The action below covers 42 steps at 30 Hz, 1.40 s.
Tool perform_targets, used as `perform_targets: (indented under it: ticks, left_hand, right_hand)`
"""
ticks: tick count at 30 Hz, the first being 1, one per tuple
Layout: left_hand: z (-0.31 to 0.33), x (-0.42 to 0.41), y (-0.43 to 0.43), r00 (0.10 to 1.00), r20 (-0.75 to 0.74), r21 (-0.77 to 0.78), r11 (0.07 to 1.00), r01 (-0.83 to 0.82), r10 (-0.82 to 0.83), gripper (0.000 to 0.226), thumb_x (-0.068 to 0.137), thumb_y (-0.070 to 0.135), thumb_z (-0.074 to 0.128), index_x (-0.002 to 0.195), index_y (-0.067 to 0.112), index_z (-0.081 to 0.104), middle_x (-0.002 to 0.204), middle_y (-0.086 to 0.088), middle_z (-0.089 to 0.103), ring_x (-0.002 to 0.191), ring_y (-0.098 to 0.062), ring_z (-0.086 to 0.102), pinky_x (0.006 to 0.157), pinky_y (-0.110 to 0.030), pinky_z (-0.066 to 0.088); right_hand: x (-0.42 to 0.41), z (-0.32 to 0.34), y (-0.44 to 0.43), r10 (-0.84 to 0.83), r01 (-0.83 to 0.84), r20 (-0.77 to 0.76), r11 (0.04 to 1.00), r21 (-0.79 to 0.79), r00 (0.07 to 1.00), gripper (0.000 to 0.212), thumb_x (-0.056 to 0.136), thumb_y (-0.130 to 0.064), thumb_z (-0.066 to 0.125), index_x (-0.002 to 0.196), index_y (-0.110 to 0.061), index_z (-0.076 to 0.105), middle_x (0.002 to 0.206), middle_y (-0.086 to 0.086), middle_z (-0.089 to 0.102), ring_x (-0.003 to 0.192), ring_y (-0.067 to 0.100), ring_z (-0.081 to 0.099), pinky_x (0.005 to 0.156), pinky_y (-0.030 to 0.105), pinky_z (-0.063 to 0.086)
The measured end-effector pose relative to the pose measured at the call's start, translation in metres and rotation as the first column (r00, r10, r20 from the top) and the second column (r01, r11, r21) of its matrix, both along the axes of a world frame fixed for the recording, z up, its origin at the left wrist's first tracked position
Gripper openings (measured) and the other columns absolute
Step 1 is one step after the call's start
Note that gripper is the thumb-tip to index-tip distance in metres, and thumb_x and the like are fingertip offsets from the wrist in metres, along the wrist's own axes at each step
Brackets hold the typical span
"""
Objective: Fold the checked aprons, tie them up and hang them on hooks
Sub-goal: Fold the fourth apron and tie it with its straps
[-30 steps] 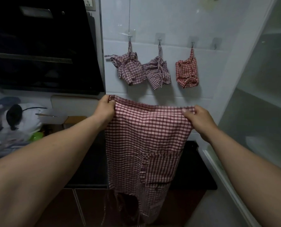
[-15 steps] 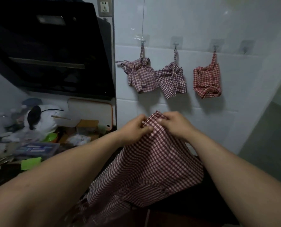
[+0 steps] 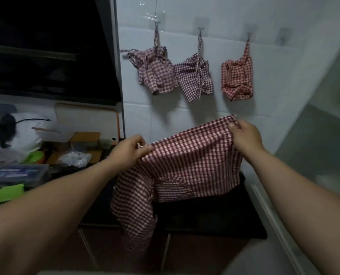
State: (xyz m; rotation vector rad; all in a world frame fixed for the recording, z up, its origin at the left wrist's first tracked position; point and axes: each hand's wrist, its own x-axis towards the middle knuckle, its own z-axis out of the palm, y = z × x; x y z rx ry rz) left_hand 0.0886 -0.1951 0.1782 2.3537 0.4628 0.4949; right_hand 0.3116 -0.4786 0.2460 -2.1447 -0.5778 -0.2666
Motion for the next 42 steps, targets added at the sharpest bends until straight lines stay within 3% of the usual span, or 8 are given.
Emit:
perform_targets:
  ticks: [7, 14, 18, 24, 31, 35, 38, 42]
  left_hand:
    - [0.020, -0.029, 0.043, 0.822, -0.539, 0.018, 0.973, 0.230, -0.184, 0.031, 0.092, 0.057, 0.068, 0.090, 0.028, 0.076, 0.089, 0.010, 0.075, 0.083, -0.010, 0.072, 0.068, -0.022, 0.050]
    - [0.036, 0.033, 0.087, 0.871, -0.484, 0.164, 0.968, 0.192, -0.091, 0.022, 0.097, 0.042, 0.071, 0.086, 0.023, 0.072, 0.090, 0.000, 0.074, 0.088, -0.018, 0.068, 0.083, -0.035, 0.052]
    - [-0.026, 0.096, 0.094, 0.825, -0.562, 0.327, 0.899, 0.290, -0.062, 0.017, 0.102, 0.039, 0.064, 0.091, 0.026, 0.065, 0.100, 0.000, 0.070, 0.091, -0.020, 0.062, 0.083, -0.035, 0.049]
    - [-0.139, 0.190, 0.111, 0.789, -0.611, 0.363, 0.864, 0.350, -0.063, 0.021, 0.106, 0.042, 0.052, 0.116, 0.032, 0.067, 0.118, 0.001, 0.067, 0.100, -0.018, 0.060, 0.088, -0.036, 0.050]
    - [-0.215, 0.269, 0.118, 0.773, -0.634, 0.460, 0.814, 0.355, 0.021, 0.036, 0.108, 0.042, 0.041, 0.142, 0.049, 0.052, 0.140, 0.009, 0.063, 0.121, -0.020, 0.063, 0.094, -0.034, 0.048]
    - [-0.243, 0.265, 0.104, 0.814, -0.578, 0.578, 0.733, 0.359, 0.057, 0.043, 0.102, 0.030, 0.046, 0.145, 0.036, 0.049, 0.140, 0.000, 0.061, 0.124, -0.026, 0.060, 0.107, -0.042, 0.045]
    - [-0.256, 0.251, 0.077, 0.862, -0.507, 0.646, 0.656, 0.390, -0.014, 0.050, 0.098, 0.020, 0.048, 0.148, 0.024, 0.048, 0.140, -0.006, 0.052, 0.126, -0.030, 0.052, 0.108, -0.048, 0.041]
    - [-0.275, 0.246, 0.043, 0.674, -0.722, 0.349, 0.759, 0.550, -0.156, 0.046, 0.105, 0.037, 0.045, 0.150, 0.030, 0.041, 0.142, -0.004, 0.050, 0.119, -0.027, 0.056, 0.099, -0.043, 0.050]
  right_hand:
    - [0.001, -0.049, -0.066, -0.127, 0.121, -0.110, 0.991, -0.052, 0.986, 0.026, 0.102, -0.030, 0.059, 0.106, -0.008, 0.073, 0.108, 0.015, 0.074, 0.100, 0.032, 0.068, 0.079, 0.034, 0.044]
    - [0.032, -0.094, -0.063, -0.158, 0.154, -0.204, 0.987, -0.038, 0.966, 0.026, 0.103, -0.028, 0.059, 0.109, -0.009, 0.075, 0.109, 0.012, 0.074, 0.096, 0.026, 0.065, 0.081, 0.032, 0.044]
    - [0.079, -0.150, -0.052, -0.216, 0.179, -0.274, 0.972, -0.154, 0.937, 0.032, 0.105, -0.029, 0.054, 0.119, -0.008, 0.073, 0.125, 0.018, 0.071, 0.112, 0.036, 0.065, 0.096, 0.039, 0.049]
    - [0.184, -0.234, -0.039, -0.256, 0.135, -0.356, 0.934, -0.329, 0.899, 0.036, 0.107, -0.033, 0.048, 0.122, -0.009, 0.070, 0.128, 0.018, 0.068, 0.113, 0.035, 0.063, 0.085, 0.032, 0.041]
    - [0.286, -0.302, -0.002, -0.266, 0.036, -0.381, 0.856, -0.516, 0.885, 0.044, 0.109, -0.030, 0.044, 0.141, -0.004, 0.058, 0.146, 0.025, 0.055, 0.132, 0.044, 0.053, 0.114, 0.050, 0.041]
    - [0.285, -0.317, 0.013, -0.326, 0.160, -0.161, 0.765, -0.624, 0.932, 0.034, 0.102, -0.023, 0.051, 0.124, 0.002, 0.057, 0.124, 0.031, 0.059, 0.110, 0.049, 0.060, 0.093, 0.053, 0.050]
    - [0.250, -0.331, 0.038, -0.175, 0.147, -0.003, 0.839, -0.524, 0.985, 0.025, 0.097, -0.019, 0.053, 0.109, 0.000, 0.061, 0.108, 0.027, 0.062, 0.098, 0.044, 0.062, 0.085, 0.049, 0.051]
    - [0.195, -0.369, 0.063, 0.179, -0.264, -0.198, 0.752, -0.605, 0.964, 0.031, 0.099, -0.028, 0.059, 0.129, -0.018, 0.062, 0.126, 0.006, 0.063, 0.114, 0.024, 0.060, 0.099, 0.039, 0.052]
